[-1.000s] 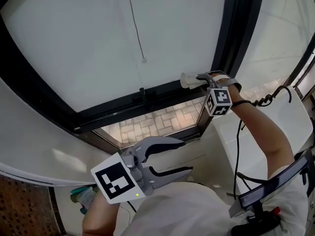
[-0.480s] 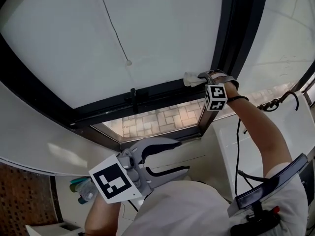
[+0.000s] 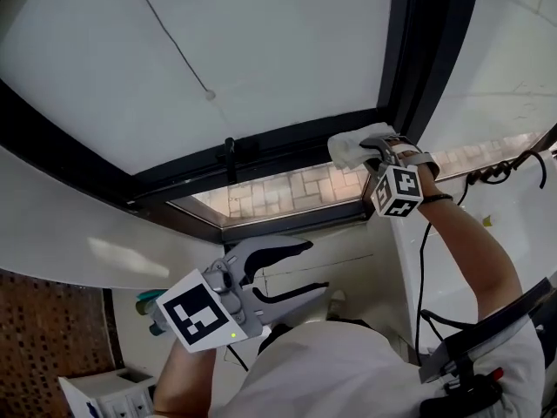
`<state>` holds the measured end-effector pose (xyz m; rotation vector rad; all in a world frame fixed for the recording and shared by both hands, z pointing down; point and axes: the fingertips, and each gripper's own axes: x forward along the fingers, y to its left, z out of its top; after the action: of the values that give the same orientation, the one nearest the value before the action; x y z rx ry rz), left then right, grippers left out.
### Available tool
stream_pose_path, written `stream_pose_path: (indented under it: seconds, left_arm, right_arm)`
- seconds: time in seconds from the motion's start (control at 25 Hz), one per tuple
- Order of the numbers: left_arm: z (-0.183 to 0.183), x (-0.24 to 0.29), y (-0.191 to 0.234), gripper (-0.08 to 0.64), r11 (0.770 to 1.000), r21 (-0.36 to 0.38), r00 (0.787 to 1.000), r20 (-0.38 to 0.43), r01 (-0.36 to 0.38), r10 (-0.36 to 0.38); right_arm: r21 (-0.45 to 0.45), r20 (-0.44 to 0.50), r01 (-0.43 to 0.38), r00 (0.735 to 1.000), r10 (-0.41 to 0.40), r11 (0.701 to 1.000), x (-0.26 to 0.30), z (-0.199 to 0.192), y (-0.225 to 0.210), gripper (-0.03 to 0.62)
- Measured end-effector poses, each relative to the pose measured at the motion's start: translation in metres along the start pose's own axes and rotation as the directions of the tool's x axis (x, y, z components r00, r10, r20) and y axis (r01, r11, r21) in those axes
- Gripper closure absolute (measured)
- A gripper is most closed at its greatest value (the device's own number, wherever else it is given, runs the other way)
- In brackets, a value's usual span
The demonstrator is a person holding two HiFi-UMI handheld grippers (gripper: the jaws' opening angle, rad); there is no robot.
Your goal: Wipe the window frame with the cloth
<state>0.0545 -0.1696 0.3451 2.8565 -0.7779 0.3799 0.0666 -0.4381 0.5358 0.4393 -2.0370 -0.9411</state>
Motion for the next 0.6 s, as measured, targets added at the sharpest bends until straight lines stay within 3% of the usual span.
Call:
stream_pose_path:
  seconds: [0.12, 0.28, 0.44, 0.6]
  left_arm:
    - [-0.013, -0.001, 0.005, 0.318, 0.998, -0.034, 0.999, -0.025, -0.049, 0.048]
    - [-0.03, -0.007, 0.006, 0.318, 0.995, -0.022, 0.994, -0.055, -0.096, 0.094]
    - [-0.042, -0.022, -0.004, 0.318, 0.993, -0.043, 0.993, -0.047, -0.113, 0.111]
    - [-0.043, -0.044, -0.021, 0.318, 0.99, -0.045, 0.991, 0.0, -0.132, 0.132]
  right_arm:
    - [0.171, 0.024, -0.03, 0.999, 0.027, 0.985, -0.022, -0.005, 0.033, 0.52]
    - [0.365, 0.015, -0.076, 0.997, 0.076, 0.928, -0.05, -0.021, 0.091, 0.518]
    - [0.558, 0.015, -0.063, 0.998, 0.066, 0.827, -0.097, -0.022, 0.13, 0.518]
    - [0.686, 0.002, -0.014, 1.0, 0.017, 0.727, -0.153, -0.017, 0.152, 0.518]
